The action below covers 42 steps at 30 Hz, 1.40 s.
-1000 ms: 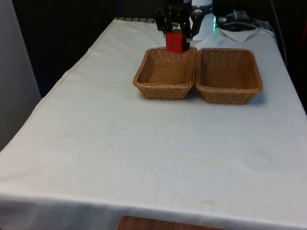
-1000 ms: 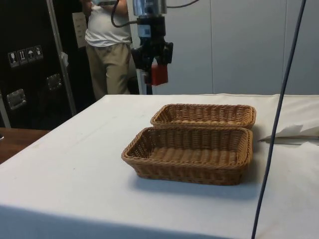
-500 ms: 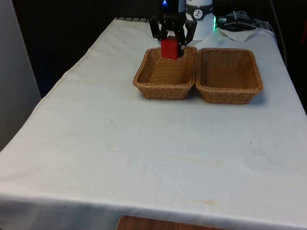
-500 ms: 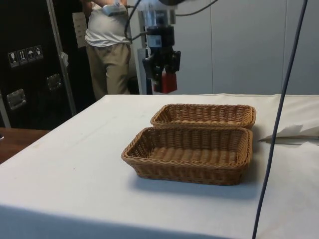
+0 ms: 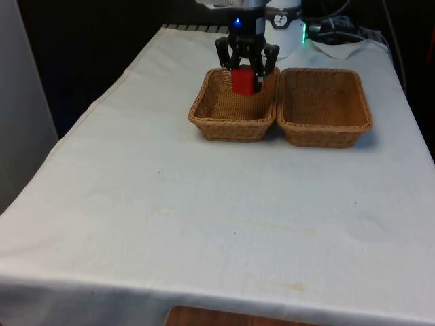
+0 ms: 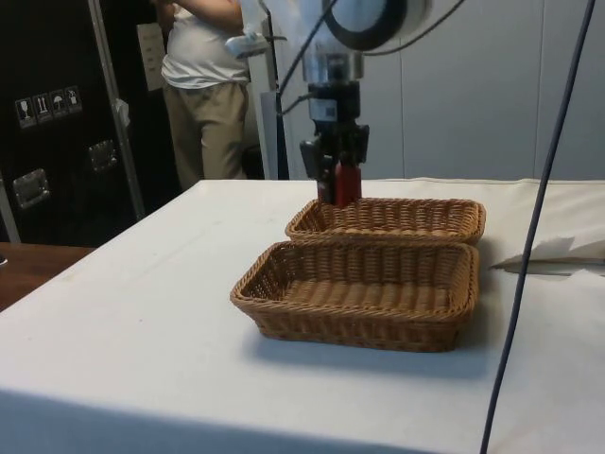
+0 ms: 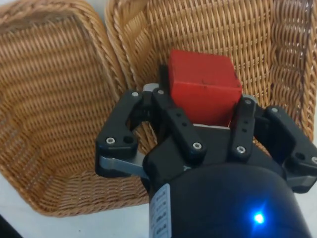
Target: Pick up the red cube and place it into the right basket.
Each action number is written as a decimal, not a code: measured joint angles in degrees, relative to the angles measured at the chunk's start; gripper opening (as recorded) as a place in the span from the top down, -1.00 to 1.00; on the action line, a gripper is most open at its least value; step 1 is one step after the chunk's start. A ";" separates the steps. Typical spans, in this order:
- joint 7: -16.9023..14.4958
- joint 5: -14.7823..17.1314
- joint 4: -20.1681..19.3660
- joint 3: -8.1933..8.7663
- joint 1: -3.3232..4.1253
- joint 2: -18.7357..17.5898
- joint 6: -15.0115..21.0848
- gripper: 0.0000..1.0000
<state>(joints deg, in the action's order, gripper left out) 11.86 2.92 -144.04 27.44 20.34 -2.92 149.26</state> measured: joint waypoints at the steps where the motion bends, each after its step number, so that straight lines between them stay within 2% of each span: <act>1: -0.17 0.00 -1.32 0.06 0.00 0.00 1.38 0.96; 8: -1.15 0.00 -6.25 0.17 -0.17 -0.34 7.16 0.96; 10: -1.15 0.00 -6.25 0.17 -0.17 -0.34 7.16 0.96; 18: -2.46 0.00 -10.43 0.34 -0.52 -3.04 13.92 0.96; 23: -3.32 0.11 -11.12 1.09 -0.80 -4.81 16.50 0.96; 29: -3.32 0.11 -10.66 1.03 -0.80 -5.50 16.62 0.91; 30: -3.32 0.11 -10.66 1.03 -0.80 -5.50 16.62 0.80; 31: -3.32 0.11 -10.66 1.03 -0.80 -5.44 16.62 0.45; 37: -3.32 0.11 -10.66 1.03 -0.80 -5.39 16.56 -0.69; 38: -3.32 0.11 -10.66 1.03 -0.80 -5.39 16.56 -0.69; 39: -3.32 0.11 -10.66 1.03 -0.80 -5.33 16.50 -0.98; 42: -3.32 0.11 -10.66 1.03 -0.80 -5.33 16.50 -1.00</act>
<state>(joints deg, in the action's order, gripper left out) 8.54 3.04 -154.70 28.48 19.54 -8.25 165.76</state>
